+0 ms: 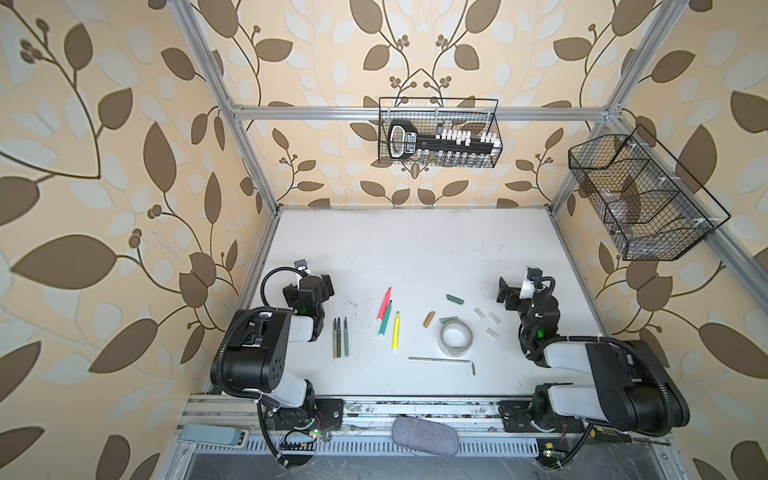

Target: Insert the pens into the pen caps

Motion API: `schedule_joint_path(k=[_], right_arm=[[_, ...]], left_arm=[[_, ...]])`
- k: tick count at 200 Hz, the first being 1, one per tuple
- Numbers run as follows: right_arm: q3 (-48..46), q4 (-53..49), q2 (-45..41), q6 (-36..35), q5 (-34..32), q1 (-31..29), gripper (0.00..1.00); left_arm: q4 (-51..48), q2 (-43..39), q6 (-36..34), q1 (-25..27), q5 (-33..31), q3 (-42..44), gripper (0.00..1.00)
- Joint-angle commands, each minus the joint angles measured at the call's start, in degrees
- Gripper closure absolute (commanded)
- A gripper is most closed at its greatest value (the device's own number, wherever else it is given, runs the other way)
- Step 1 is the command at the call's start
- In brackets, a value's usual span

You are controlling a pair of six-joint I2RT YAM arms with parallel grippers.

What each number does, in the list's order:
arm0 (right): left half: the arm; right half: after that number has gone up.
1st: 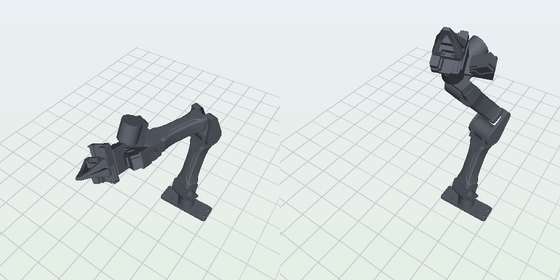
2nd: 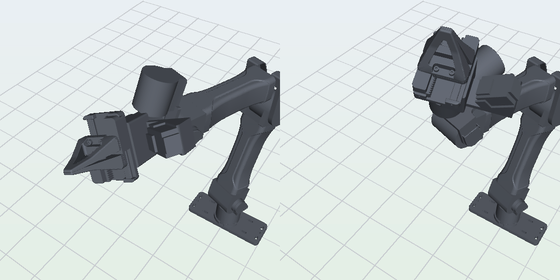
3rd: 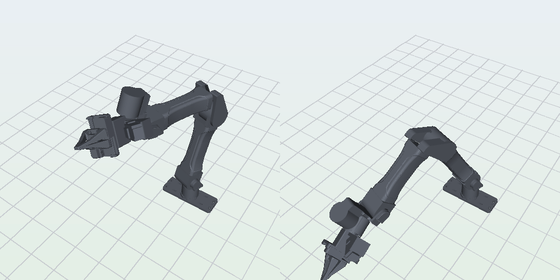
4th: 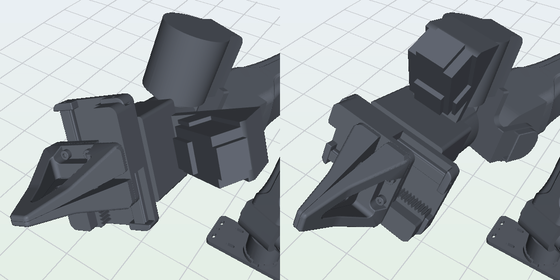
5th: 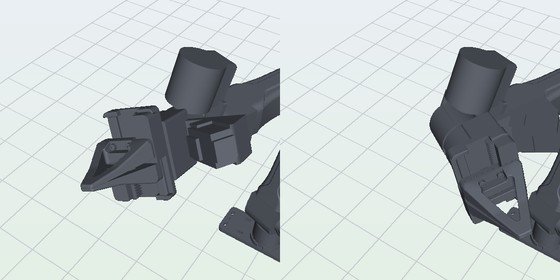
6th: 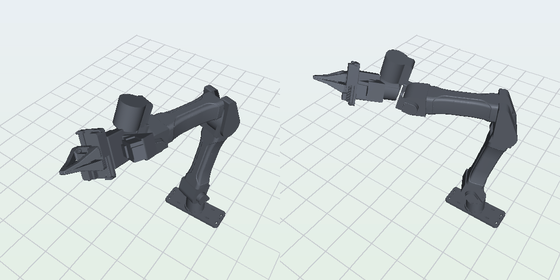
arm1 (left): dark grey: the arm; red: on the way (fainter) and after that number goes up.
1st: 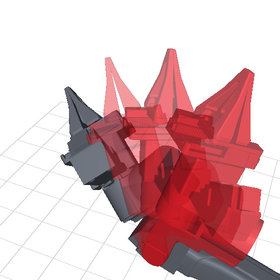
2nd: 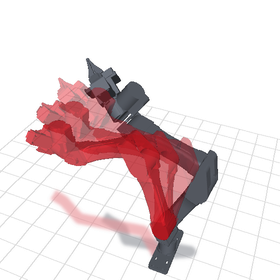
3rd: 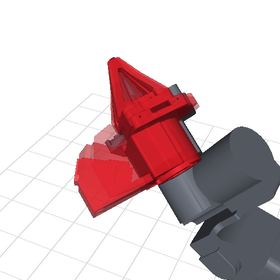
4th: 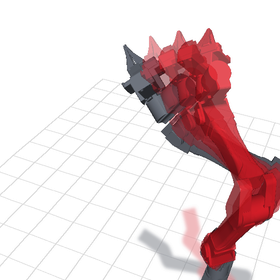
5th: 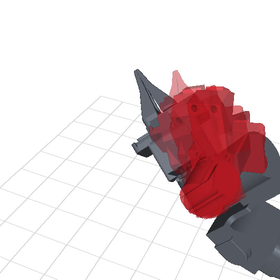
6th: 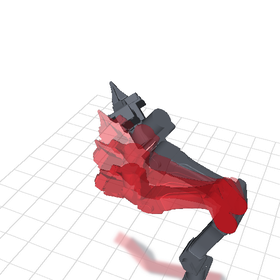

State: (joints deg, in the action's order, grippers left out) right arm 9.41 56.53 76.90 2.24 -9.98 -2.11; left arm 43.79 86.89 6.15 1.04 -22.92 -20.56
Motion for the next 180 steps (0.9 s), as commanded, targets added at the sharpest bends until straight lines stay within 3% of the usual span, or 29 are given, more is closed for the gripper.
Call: schedule_joint_path(k=[1,57,74,84,112,133,154,180], right_arm=[[1.1,0.7,-0.1,-1.2,0.9,0.2,0.0],[0.8,-1.0,-3.0,-2.0,0.2,-0.9,0.0],[1.1,-5.7,-8.3,-2.0,-4.2,-2.5,0.0],[3.2,-13.4,-11.8,-0.2,-7.4,-3.3,0.0],[10.6,-28.7,-13.2,3.6,-9.5,-3.3,0.0],[15.2,-36.7,-13.0,5.4,-10.0,-3.6,0.0],[15.1,-37.8,-15.8,9.1,-9.4,-3.5,0.0],[16.6,-44.3,-20.0,19.6,-9.4,-2.6,0.0]], left_arm=[[1.4,-0.9,0.1,-0.4,-0.4,-0.4,0.01],[1.1,-3.4,-1.9,-0.3,1.6,-0.3,0.01],[-15.4,-12.2,0.7,0.2,-0.6,-4.5,0.01],[-23.2,-16.2,4.1,0.2,-1.8,-7.0,0.01],[-28.3,-22.2,8.5,0.6,7.9,-9.2,0.01],[-42.8,-25.8,18.7,0.6,11.1,-14.6,0.01],[-51.0,-28.1,15.8,0.8,21.7,-18.3,0.01],[-58.8,-32.1,17.3,0.7,24.2,-19.6,0.01]])
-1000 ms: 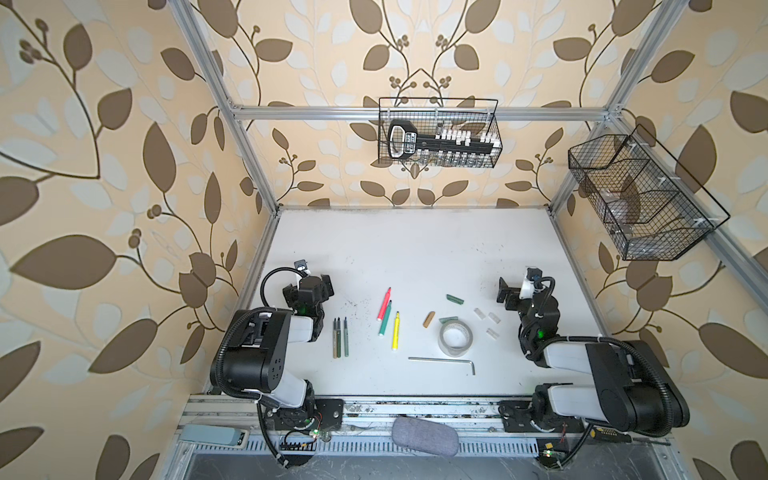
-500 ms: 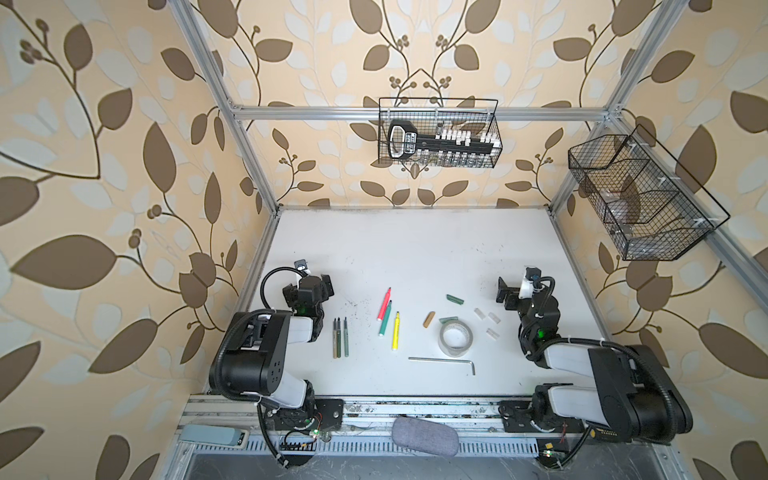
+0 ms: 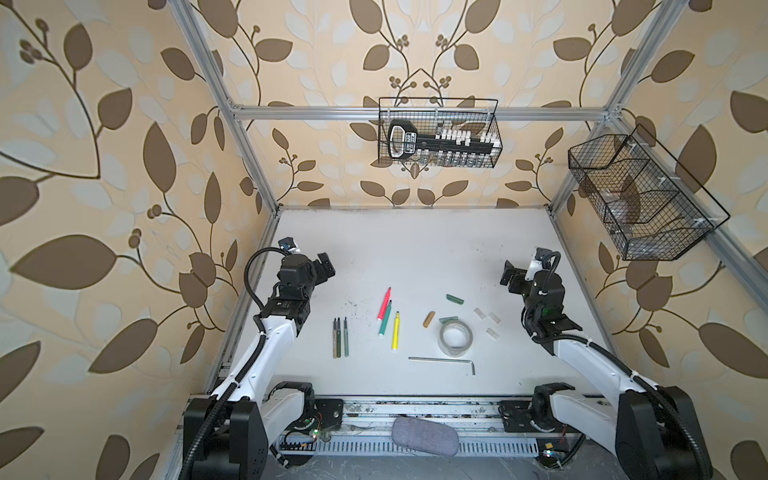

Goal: Insert the pens into the pen caps
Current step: 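Move the left gripper over the fountain pens while the right gripper rises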

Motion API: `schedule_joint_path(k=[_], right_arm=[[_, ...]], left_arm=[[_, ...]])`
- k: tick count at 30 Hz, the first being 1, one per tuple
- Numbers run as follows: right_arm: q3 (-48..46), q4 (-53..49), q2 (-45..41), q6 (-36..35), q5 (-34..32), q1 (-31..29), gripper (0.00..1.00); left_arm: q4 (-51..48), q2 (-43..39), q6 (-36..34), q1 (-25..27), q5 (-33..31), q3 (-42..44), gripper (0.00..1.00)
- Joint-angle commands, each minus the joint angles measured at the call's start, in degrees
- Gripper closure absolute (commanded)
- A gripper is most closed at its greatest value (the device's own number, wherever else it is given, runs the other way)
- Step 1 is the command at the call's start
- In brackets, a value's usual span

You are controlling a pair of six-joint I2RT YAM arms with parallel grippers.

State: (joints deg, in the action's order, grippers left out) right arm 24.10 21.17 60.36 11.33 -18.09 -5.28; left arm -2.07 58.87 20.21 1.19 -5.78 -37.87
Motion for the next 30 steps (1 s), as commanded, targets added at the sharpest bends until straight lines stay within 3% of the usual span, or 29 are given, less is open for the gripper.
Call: schedule_joint_path(k=[1,4,6,8,9,12,15,16,18,23,26,30], right_arm=[[1.8,-9.1,-3.5,10.8,-1.3,0.5,0.0],[0.2,-8.3,-2.7,14.9,-2.7,1.1,0.0],[1.9,-12.5,-1.1,18.4,-4.2,3.7,0.0],[0.5,-9.1,-1.2,16.9,6.4,8.1,0.0],[-2.3,-4.5,-2.5,17.0,10.2,9.6,0.0],[-5.3,-3.8,-6.8,18.8,6.4,9.7,0.0],[-8.8,0.1,-7.0,23.9,4.4,10.2,0.0],[-9.9,2.0,-6.7,24.8,5.5,10.6,0.0],[-11.5,5.5,-7.2,24.8,8.7,11.1,0.0],[-12.0,3.7,-9.8,24.9,11.7,10.8,0.0],[-11.7,-0.2,-12.8,23.6,2.4,6.0,0.0],[-11.4,0.6,-12.8,21.3,-1.3,1.7,0.0]], left_arm=[[-13.1,-4.4,3.4,0.5,7.2,-2.3,0.01],[-11.6,-10.5,6.3,0.5,9.2,1.0,0.01],[-12.6,-14.0,10.3,0.5,5.3,2.9,0.01],[-16.2,-16.5,20.4,0.4,-7.3,5.4,0.01],[-17.8,-17.4,23.1,0.2,-10.4,6.2,0.01],[-16.1,-19.1,19.9,0.0,-6.1,7.2,0.01],[-19.1,-19.5,17.5,0.1,2.6,5.6,0.03],[-20.2,-19.5,16.0,0.3,6.6,5.0,0.14],[-25.8,-19.6,16.1,1.1,8.1,3.2,0.21],[-38.5,-23.4,18.0,9.1,1.1,1.2,0.37],[-38.7,-24.7,21.9,18.0,-2.7,3.9,0.47],[-39.4,-21.8,24.9,24.4,-7.6,5.1,0.49]])
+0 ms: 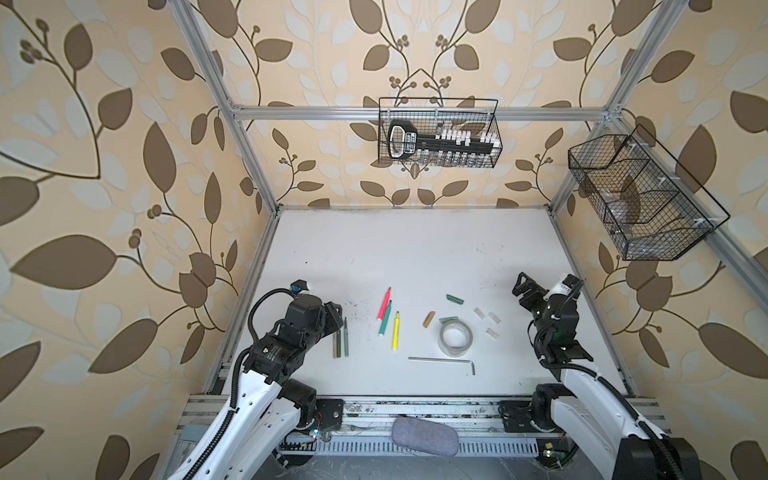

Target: Insert the pens into the pen caps

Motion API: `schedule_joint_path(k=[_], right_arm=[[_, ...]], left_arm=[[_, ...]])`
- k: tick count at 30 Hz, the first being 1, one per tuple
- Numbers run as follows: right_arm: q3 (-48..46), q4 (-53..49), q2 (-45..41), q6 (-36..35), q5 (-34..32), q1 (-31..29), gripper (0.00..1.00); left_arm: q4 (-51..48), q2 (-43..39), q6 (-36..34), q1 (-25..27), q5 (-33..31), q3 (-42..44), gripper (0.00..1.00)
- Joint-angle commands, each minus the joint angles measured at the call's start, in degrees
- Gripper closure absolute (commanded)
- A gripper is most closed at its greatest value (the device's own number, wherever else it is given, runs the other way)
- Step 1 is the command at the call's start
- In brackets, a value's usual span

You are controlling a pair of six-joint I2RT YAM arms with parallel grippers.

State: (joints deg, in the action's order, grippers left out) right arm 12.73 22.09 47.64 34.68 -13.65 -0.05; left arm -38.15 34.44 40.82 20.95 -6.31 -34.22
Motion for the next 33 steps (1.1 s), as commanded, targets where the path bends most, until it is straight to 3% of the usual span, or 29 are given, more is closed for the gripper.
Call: schedule_joint_path(k=[1,4,11,16,33], right_arm=[[0.3,-0.2,0.2,-2.6,-6.9,-4.7,0.0],[4.4,-0.6,5.5,-7.6,-15.6,-14.1,0.0],[10.0,-3.2,12.5,-10.2,-22.0,-19.5,0.0],[10.2,-3.1,12.9,-10.4,-22.3,-20.0,0.0],[11.0,-3.5,14.1,-10.7,-23.2,-20.8,0.0]], left_arm=[[-3.9,4.1,5.4,6.3,-8.8,1.6,0.52],[-2.9,15.1,10.5,17.2,-16.2,1.7,0.71],[1.5,24.2,15.7,24.0,-19.6,2.6,0.77],[1.4,26.7,17.5,24.4,-22.8,3.8,0.75],[8.4,37.6,19.3,24.4,-21.3,6.0,0.76]])
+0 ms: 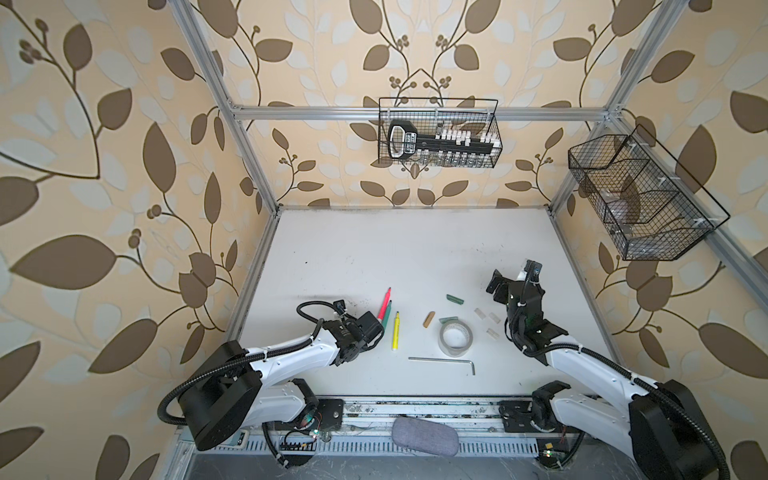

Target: Insert the pens into the pen caps

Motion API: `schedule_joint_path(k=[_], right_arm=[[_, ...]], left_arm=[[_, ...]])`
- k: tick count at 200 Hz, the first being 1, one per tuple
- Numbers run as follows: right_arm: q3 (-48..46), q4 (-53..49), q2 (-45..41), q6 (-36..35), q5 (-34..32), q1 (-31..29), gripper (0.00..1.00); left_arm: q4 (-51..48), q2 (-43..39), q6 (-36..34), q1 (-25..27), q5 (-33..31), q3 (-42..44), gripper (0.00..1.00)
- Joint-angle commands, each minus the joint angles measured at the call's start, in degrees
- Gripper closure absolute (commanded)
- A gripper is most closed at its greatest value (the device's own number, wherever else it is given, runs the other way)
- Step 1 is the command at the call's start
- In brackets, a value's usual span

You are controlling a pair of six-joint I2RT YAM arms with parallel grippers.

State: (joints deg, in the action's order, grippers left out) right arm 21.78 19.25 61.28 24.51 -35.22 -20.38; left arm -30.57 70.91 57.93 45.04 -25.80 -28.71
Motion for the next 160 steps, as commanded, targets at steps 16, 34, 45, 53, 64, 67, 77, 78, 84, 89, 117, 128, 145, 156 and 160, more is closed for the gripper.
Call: schedule_joint_path(k=[16,34,45,53,64,67,77,78,84,89,117,128,145,156,160], right_arm=[[2.0,-0.7,0.6,-0.7,-1.9,-0.7,0.0],[2.2,-0.7,0.6,-0.7,-2.3,-0.9,0.0],[2.1,-0.8,0.6,-0.7,-2.5,-1.0,0.0],[2.2,-0.7,0.6,-0.7,-2.6,-1.1,0.0],[2.1,-0.7,0.6,-0.7,-2.8,-1.1,0.0],[2.2,-0.8,0.5,-0.7,-2.9,-1.2,0.0],[2.1,-0.9,0.5,-0.7,-3.0,-1.2,0.0],[2.1,-0.9,0.5,-0.7,-3.1,-1.2,0.0],[2.1,-0.8,0.6,-0.7,-3.1,-1.3,0.0],[2.1,-0.8,0.5,-0.7,-3.3,-1.3,0.0],[2.0,-0.8,0.3,-0.7,-3.7,-1.6,0.0],[2.0,-0.8,0.3,-0.6,-3.9,-1.6,0.0],[2.2,-1.2,0.5,-0.1,-4.7,-1.6,0.0],[3.2,-3.4,0.6,1.1,-5.5,-1.3,0.0],[3.8,-5.1,0.4,1.7,-6.2,-1.2,0.0]], left_arm=[[2.9,2.8,2.3,0.3,-0.9,1.2,0.76],[3.7,4.0,2.7,0.3,-0.5,1.5,0.8],[4.3,4.4,2.7,0.3,-0.2,1.6,0.82],[4.7,4.7,2.7,0.3,0.0,1.9,0.83],[4.9,5.2,2.7,0.3,0.2,1.9,0.84],[4.9,5.3,2.7,0.3,0.2,1.9,0.84],[5.0,5.6,2.8,0.3,0.3,1.9,0.86],[5.1,5.6,2.8,0.3,0.3,1.9,0.86],[5.1,5.9,2.8,0.3,0.4,1.9,0.88],[5.2,6.0,2.7,0.3,0.5,2.0,0.88],[6.0,5.8,2.2,0.3,1.7,2.2,0.93],[6.7,5.6,1.4,0.4,2.5,2.3,0.96],[9.2,4.8,-0.9,0.6,4.6,2.4,0.99],[11.0,4.2,-2.7,1.1,5.8,2.3,1.0],[11.7,4.0,-3.4,1.4,6.3,2.2,1.0]])
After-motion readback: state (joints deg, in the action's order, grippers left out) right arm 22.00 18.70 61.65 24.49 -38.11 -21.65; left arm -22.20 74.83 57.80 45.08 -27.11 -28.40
